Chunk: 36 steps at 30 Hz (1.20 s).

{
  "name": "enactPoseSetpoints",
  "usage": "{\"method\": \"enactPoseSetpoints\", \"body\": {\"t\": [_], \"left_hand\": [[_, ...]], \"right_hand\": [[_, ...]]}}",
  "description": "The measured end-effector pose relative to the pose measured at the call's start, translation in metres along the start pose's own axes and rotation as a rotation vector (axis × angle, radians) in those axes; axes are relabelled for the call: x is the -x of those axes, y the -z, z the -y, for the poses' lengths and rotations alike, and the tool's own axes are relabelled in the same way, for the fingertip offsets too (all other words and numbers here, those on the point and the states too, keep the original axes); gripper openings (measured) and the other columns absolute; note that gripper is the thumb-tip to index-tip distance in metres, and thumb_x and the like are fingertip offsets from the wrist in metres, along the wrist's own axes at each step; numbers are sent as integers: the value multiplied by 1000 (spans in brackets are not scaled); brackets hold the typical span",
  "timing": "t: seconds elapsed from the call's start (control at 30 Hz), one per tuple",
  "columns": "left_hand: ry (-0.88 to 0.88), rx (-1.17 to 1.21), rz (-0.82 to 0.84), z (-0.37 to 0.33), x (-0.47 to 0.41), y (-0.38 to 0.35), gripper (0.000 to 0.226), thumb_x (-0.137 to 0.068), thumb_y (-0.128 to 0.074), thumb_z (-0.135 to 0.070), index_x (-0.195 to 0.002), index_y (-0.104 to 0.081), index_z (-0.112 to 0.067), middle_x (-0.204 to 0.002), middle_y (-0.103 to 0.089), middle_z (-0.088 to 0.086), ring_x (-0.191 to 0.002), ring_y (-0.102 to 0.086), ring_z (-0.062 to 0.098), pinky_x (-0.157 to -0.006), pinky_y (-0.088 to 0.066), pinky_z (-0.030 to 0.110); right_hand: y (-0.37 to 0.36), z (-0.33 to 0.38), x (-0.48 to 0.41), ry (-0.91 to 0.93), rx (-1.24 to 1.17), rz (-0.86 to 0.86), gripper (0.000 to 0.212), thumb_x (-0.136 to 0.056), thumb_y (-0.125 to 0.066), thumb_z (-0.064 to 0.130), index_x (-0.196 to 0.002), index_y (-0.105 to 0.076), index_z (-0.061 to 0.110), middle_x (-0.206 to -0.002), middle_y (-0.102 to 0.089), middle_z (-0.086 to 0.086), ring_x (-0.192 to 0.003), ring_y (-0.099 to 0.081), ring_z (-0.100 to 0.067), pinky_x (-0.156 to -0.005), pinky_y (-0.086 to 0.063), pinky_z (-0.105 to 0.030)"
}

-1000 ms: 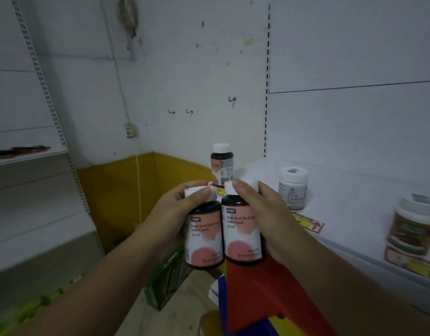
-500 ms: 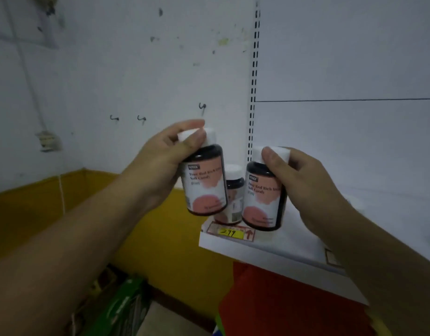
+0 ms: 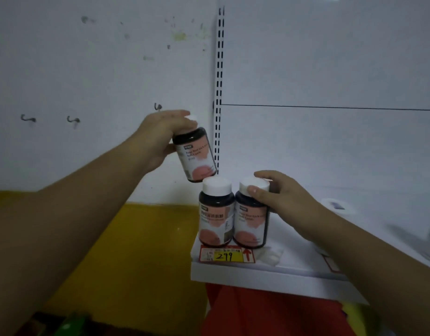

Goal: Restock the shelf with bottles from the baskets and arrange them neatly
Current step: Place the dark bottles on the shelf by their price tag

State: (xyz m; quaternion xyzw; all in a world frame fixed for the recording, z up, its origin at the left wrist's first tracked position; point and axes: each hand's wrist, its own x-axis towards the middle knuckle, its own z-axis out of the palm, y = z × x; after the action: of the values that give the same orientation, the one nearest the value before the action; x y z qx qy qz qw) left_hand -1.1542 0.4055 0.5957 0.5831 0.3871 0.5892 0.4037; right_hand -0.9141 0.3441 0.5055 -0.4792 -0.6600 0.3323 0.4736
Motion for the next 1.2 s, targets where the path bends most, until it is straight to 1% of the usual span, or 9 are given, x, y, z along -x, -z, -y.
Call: {"method": "enactPoseSetpoints", "body": {"t": [0.13, 0.37, 0.57, 0.73, 0.8, 0.93, 1.0, 1.1, 1.2], "left_hand": [[98, -55, 85, 32, -11, -15, 35, -75, -69, -11, -109, -64, -17, -103, -67, 4, -96, -61, 18, -69, -50, 29], [334, -188, 420, 67, -13, -34, 28, -75, -68, -6, -99, -64, -21, -110, -64, 6, -108, -57, 23, -77, -49, 29], [344, -171, 493, 71, -13, -40, 29, -77, -66, -6, -102, -63, -21, -109, -64, 3, -106, -58, 22, -76, -49, 29], [391, -203, 422, 68, -9, -39, 46, -78, -68, -34, -120, -59, -19, -134, -55, 8, -125, -49, 28, -112, -29, 50], [343, -307, 342, 55, -6, -41, 49, -82, -63, -42, -126, -53, -22, -144, -45, 6, -132, -40, 27, -115, -21, 50], [86, -649, 280, 17, 2, -54, 59, -89, -50, -50, -139, -40, -20, -151, -35, 3, -128, -40, 21, -100, -30, 36], [-54, -863, 354, -4, 12, -71, 62, -89, -47, -54, -142, -33, -24, -153, -32, 3, -129, -40, 20, -99, -31, 34], [-195, -1221, 541, -27, 25, -118, 72, -86, -44, -62, -146, -22, -29, -159, -17, -2, -146, -12, 19, -117, -16, 41], [-219, -1345, 660, -35, 51, -188, 78, -84, -40, -68, -148, -14, -32, -160, -6, -4, -147, 3, 17, -120, -3, 46]], "right_hand": [[1, -5, 3, 98, 194, 28, 23, -88, -56, 40, -107, -47, 48, -109, -61, 19, -101, -59, 0, -79, -47, -17], [4, -6, 9, 115, 296, 22, 34, -90, -54, 39, -122, -44, 37, -115, -60, 14, -105, -57, -2, -86, -48, -21], [6, -7, 9, 80, 313, 55, 37, -90, -53, 40, -126, -42, 37, -119, -59, 12, -106, -57, 0, -87, -48, -19], [5, 1, 12, 44, 209, 61, 54, -84, -53, 49, -135, -39, 37, -133, -50, 14, -122, -49, -6, -101, -43, -27], [8, 10, 16, 49, 182, 21, 66, -78, -46, 60, -139, -36, 38, -138, -45, 14, -124, -43, -2, -100, -37, -22], [50, 37, 16, 184, 423, -159, 50, -92, -31, 56, -138, -41, 36, -145, -43, 11, -122, -41, -2, -94, -27, -16], [88, 45, 21, 191, 695, -191, 53, -93, -32, 54, -141, -37, 32, -151, -36, 7, -134, -35, -10, -102, -26, -22], [151, 37, 43, 38, 1125, -130, 60, -95, -29, 54, -147, -24, 26, -158, -18, 0, -146, -11, -15, -115, -13, -34], [203, 22, 87, -109, 1276, -162, 63, -96, -24, 55, -149, -18, 21, -159, -13, -6, -147, -7, -22, -117, -10, -41]]}}
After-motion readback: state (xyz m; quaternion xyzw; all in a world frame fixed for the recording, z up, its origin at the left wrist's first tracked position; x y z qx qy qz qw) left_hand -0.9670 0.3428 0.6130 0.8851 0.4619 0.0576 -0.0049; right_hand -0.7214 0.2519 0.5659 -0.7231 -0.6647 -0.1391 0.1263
